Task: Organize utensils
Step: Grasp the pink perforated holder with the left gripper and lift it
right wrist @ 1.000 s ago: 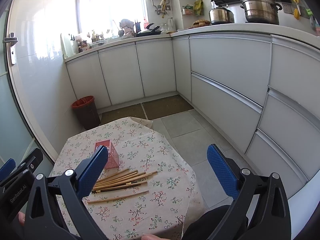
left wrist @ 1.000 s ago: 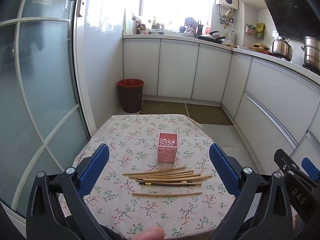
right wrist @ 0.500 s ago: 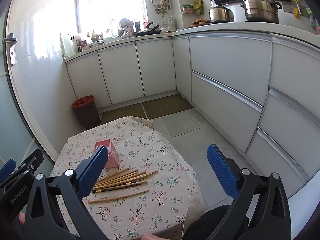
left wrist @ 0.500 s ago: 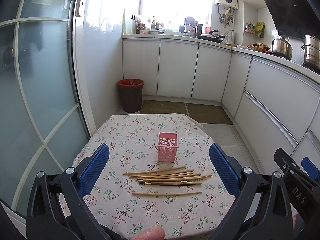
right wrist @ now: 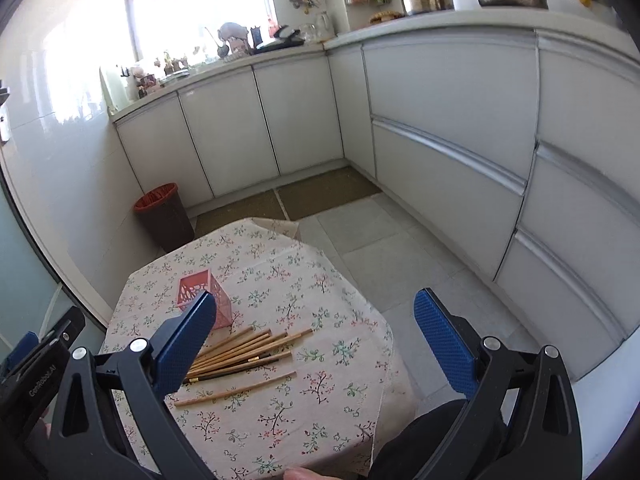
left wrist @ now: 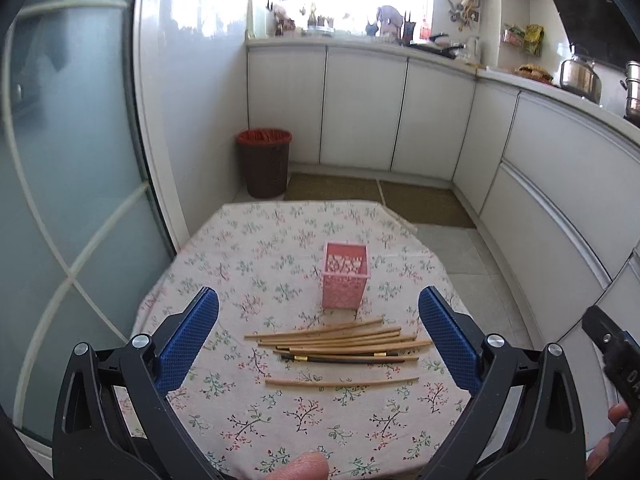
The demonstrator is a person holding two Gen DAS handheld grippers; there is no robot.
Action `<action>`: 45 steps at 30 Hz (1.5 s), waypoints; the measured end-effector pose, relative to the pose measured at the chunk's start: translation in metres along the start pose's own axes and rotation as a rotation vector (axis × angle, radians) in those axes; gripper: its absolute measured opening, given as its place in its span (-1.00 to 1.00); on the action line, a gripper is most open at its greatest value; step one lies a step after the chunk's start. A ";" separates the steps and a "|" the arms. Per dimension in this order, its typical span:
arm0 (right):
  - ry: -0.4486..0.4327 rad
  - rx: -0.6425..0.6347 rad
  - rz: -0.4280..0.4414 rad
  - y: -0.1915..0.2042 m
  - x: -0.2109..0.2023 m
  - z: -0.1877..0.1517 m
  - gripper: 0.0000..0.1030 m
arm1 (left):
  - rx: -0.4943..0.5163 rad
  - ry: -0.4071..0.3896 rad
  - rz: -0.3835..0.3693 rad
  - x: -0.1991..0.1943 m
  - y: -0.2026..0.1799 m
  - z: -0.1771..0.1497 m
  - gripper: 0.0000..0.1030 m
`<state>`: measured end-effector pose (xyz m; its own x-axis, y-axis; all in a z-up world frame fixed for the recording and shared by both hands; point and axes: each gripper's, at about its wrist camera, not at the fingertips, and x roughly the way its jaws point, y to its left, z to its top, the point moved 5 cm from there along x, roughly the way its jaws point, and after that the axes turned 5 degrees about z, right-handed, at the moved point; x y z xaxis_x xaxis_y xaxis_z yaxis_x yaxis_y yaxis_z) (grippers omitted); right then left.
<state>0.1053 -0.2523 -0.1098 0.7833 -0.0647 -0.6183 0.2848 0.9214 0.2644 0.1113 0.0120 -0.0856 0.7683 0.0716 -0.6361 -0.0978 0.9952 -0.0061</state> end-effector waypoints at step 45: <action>0.455 0.089 -0.119 -0.069 0.214 -0.061 0.87 | 0.969 0.170 0.678 0.321 -0.032 -0.043 0.27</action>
<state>0.2192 -0.3065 -0.3058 0.4267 0.0248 -0.9041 0.4200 0.8799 0.2224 0.3344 0.0005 -0.3228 0.6435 0.6648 -0.3795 0.1228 0.3997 0.9084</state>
